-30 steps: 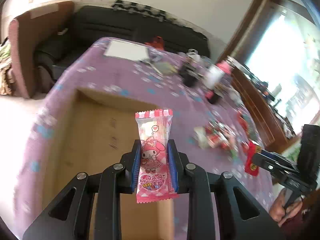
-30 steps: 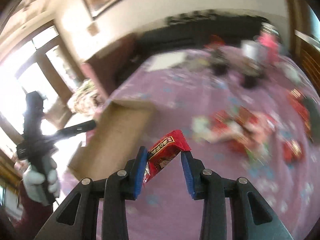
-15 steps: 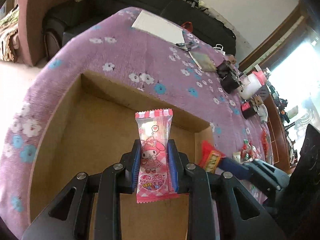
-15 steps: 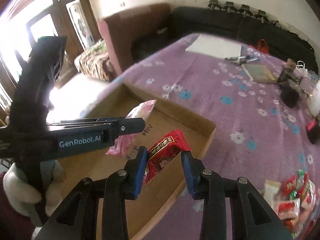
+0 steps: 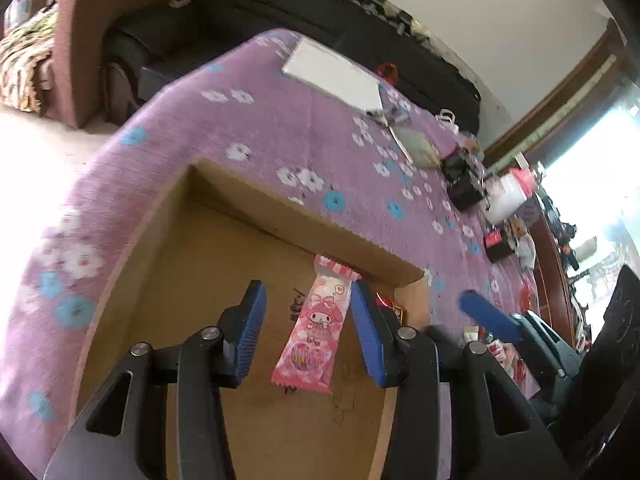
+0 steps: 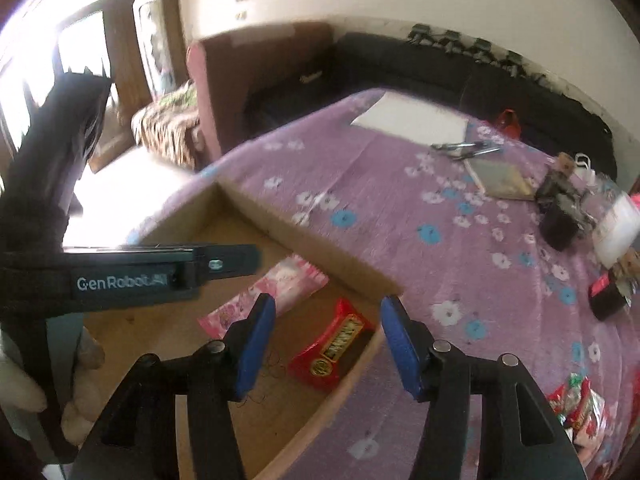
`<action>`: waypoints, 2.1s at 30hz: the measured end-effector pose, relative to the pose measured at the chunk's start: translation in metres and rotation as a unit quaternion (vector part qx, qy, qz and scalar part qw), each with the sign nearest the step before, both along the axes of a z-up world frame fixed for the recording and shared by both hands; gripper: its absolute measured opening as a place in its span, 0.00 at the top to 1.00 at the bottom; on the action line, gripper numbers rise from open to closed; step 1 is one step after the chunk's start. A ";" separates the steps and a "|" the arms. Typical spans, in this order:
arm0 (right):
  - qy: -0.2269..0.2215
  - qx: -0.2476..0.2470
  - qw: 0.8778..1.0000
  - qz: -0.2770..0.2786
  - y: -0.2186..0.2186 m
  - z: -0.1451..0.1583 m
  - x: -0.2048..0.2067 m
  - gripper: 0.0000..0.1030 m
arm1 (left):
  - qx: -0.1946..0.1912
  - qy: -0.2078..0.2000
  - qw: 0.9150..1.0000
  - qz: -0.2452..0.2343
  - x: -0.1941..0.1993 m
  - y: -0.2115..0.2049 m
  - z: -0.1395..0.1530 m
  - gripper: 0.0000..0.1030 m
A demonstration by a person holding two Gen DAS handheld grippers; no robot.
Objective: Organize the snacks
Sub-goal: 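Carry both snacks over the cardboard tray and open both tools, then grasp white-red packet with left tool while right tool grasps red gold-lettered pouch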
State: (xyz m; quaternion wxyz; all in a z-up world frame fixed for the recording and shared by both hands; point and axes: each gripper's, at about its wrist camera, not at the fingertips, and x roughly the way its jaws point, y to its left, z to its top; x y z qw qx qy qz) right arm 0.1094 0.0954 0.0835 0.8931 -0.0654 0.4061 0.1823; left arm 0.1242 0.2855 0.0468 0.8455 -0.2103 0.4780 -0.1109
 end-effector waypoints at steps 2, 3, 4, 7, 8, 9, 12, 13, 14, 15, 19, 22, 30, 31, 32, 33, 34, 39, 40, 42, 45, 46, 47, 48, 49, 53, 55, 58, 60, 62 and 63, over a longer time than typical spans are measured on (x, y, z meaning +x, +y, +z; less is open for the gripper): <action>-0.007 0.020 1.000 -0.013 -0.021 0.012 -0.008 0.45 | -0.011 -0.008 1.000 0.008 -0.009 0.005 0.013 0.59; -0.013 0.027 0.999 -0.025 -0.039 0.020 -0.014 0.45 | -0.015 -0.017 1.000 0.013 -0.019 0.007 0.023 0.59; -0.016 0.031 0.999 -0.033 -0.051 0.024 -0.019 0.45 | -0.017 -0.024 0.999 0.016 -0.026 0.008 0.030 0.58; -0.017 0.039 0.996 -0.080 -0.109 0.030 -0.030 0.45 | -0.038 -0.043 0.998 0.017 -0.055 0.006 0.051 0.40; -0.015 0.036 0.994 -0.100 -0.126 0.028 -0.031 0.45 | -0.049 -0.050 0.997 0.015 -0.063 0.004 0.056 0.39; -0.010 0.028 0.992 -0.125 -0.144 0.024 -0.032 0.45 | -0.060 -0.056 0.997 0.008 -0.073 0.001 0.060 0.39; 0.032 0.017 0.984 -0.175 -0.187 0.000 -0.025 0.45 | -0.072 -0.067 0.995 -0.021 -0.098 -0.019 0.066 0.39; 0.042 0.016 0.982 -0.184 -0.195 -0.007 -0.023 0.46 | -0.072 -0.067 0.995 -0.027 -0.102 -0.025 0.066 0.39; 0.048 0.009 0.980 -0.193 -0.200 -0.013 -0.021 0.48 | -0.072 -0.065 0.995 -0.034 -0.106 -0.032 0.065 0.39; 0.053 0.004 0.978 -0.202 -0.205 -0.020 -0.017 0.55 | -0.073 -0.061 0.995 -0.042 -0.110 -0.039 0.064 0.39; 0.088 0.010 0.977 -0.193 -0.207 -0.044 -0.008 0.71 | -0.073 -0.051 0.994 -0.063 -0.120 -0.062 0.060 0.39; 0.108 0.011 0.980 -0.169 -0.197 -0.056 -0.015 0.78 | -0.062 -0.050 0.994 -0.069 -0.129 -0.071 0.060 0.39; 0.153 0.113 0.982 0.019 -0.164 -0.044 -0.097 0.78 | -0.036 -0.055 0.993 -0.099 -0.141 -0.092 0.058 0.39; 0.141 0.124 0.982 0.008 -0.172 -0.038 -0.103 0.77 | -0.032 -0.053 0.993 -0.105 -0.142 -0.098 0.056 0.39; 0.131 0.142 0.981 -0.009 -0.184 -0.032 -0.108 0.76 | -0.030 -0.051 0.992 -0.113 -0.142 -0.104 0.054 0.39; 0.116 0.163 0.979 -0.042 -0.205 -0.025 -0.112 0.74 | -0.028 -0.049 0.991 -0.122 -0.143 -0.111 0.052 0.39; 0.104 0.166 0.978 -0.067 -0.218 -0.021 -0.113 0.73 | -0.027 -0.049 0.990 -0.131 -0.144 -0.117 0.050 0.39; 0.088 0.153 0.970 -0.168 -0.277 -0.019 -0.110 0.68 | 0.040 -0.073 0.975 -0.208 -0.158 -0.170 0.040 0.39; 0.091 0.158 0.968 -0.174 -0.281 -0.021 -0.108 0.68 | 0.061 -0.084 0.968 -0.228 -0.162 -0.183 0.036 0.39; 0.097 0.157 0.967 -0.178 -0.284 -0.026 -0.106 0.67 | 0.102 -0.097 0.954 -0.266 -0.167 -0.205 0.028 0.39; 0.106 0.164 0.966 -0.168 -0.278 -0.034 -0.103 0.59 | 0.147 -0.096 0.938 -0.299 -0.170 -0.227 0.015 0.39; 0.103 0.179 0.966 -0.158 -0.275 -0.035 -0.104 0.59 | 0.154 -0.094 0.936 -0.303 -0.170 -0.230 0.013 0.39; 0.102 0.190 0.965 -0.152 -0.273 -0.036 -0.103 0.59 | 0.157 -0.095 0.935 -0.305 -0.171 -0.232 0.012 0.39; 0.101 0.195 0.964 -0.151 -0.269 -0.037 -0.103 0.58 | 0.158 -0.097 0.933 -0.308 -0.172 -0.232 0.012 0.39; 0.102 0.192 0.964 -0.153 -0.267 -0.037 -0.106 0.55 | 0.158 -0.100 0.932 -0.311 -0.173 -0.233 0.012 0.39; 0.101 0.101 0.973 -0.180 -0.248 -0.046 -0.091 0.53 | 0.184 -0.118 0.923 -0.317 -0.175 -0.239 0.009 0.39; 0.097 0.083 0.975 -0.182 -0.242 -0.048 -0.087 0.52 | 0.188 -0.122 0.918 -0.328 -0.175 -0.241 0.007 0.39; 0.096 0.077 0.975 -0.183 -0.236 -0.054 -0.081 0.37 | 0.190 -0.133 0.907 -0.351 -0.176 -0.247 0.005 0.39; 0.102 0.065 0.975 -0.188 -0.231 -0.060 -0.076 0.37 | 0.197 -0.142 0.897 -0.369 -0.175 -0.254 0.002 0.39; 0.094 0.047 0.977 -0.186 -0.228 -0.063 -0.076 0.42 | 0.215 -0.146 0.886 -0.383 -0.174 -0.262 -0.003 0.39; 0.091 0.038 0.977 -0.188 -0.228 -0.063 -0.077 0.54 | 0.221 -0.147 0.882 -0.390 -0.174 -0.265 -0.005 0.39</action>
